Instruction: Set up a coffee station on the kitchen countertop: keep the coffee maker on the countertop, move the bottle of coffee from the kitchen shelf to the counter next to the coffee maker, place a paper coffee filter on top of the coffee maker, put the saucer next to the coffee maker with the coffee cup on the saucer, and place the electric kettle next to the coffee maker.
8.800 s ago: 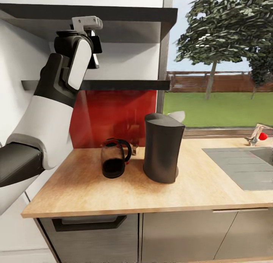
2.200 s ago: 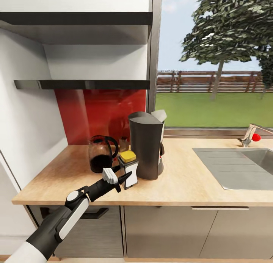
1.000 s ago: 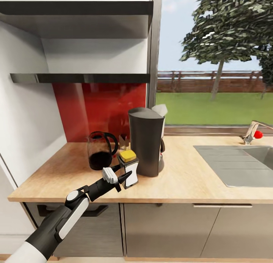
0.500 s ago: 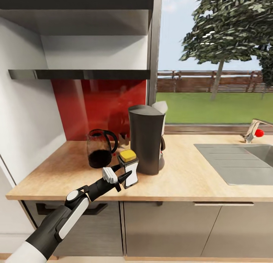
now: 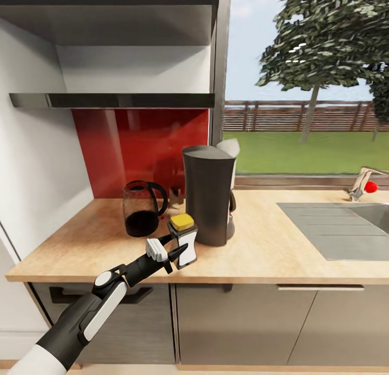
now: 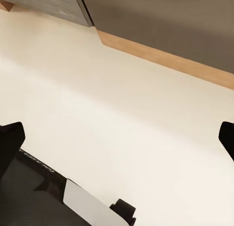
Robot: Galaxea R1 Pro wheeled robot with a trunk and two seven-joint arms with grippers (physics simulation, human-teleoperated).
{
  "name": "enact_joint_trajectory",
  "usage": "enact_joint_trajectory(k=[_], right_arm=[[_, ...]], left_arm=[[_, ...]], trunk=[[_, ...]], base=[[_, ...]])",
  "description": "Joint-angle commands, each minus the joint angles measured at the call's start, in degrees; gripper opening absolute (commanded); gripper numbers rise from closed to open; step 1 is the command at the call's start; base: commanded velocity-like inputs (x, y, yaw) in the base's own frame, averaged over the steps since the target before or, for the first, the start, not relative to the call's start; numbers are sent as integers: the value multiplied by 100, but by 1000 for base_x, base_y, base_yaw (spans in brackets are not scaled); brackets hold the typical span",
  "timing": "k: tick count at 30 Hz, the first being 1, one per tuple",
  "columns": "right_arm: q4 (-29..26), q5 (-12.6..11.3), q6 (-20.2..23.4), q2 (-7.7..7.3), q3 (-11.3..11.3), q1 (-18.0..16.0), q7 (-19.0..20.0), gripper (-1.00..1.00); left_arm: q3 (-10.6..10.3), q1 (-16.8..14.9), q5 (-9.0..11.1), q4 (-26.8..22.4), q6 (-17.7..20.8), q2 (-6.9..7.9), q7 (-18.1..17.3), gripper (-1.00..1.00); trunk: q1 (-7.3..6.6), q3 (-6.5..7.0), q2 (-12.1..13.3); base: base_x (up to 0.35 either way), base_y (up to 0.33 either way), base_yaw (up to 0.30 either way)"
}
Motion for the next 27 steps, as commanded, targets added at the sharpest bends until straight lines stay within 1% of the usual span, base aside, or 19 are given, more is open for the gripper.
enact_joint_trajectory(k=[1, 15, 17, 20, 27], right_arm=[[2, -61, -16, -3, 41, -6, 18, 100], [2, -61, -16, -1, 41, -6, 18, 100], [2, -61, -16, -1, 41, -6, 18, 100], [2, -61, -16, -1, 41, -6, 17, 100], [2, -61, -16, -4, 41, -7, 19, 100]], left_arm=[[-16, -8, 27, 4, -29, 6, -8, -100], [-9, -6, 30, -12, -29, 7, -8, -100], [-8, -5, 30, -13, -29, 6, -8, -100], [-7, -7, 32, -15, -29, 8, -8, -100], [-2, -8, 27, -8, -29, 13, -8, -100]], trunk=[[23, -25, -46], [330, -277, -608], [330, -277, -608], [396, -330, -728], [396, -330, -728]], base=[[0, 0, 0], [0, 0, 0], [0, 0, 0], [0, 0, 0], [0, 0, 0]])
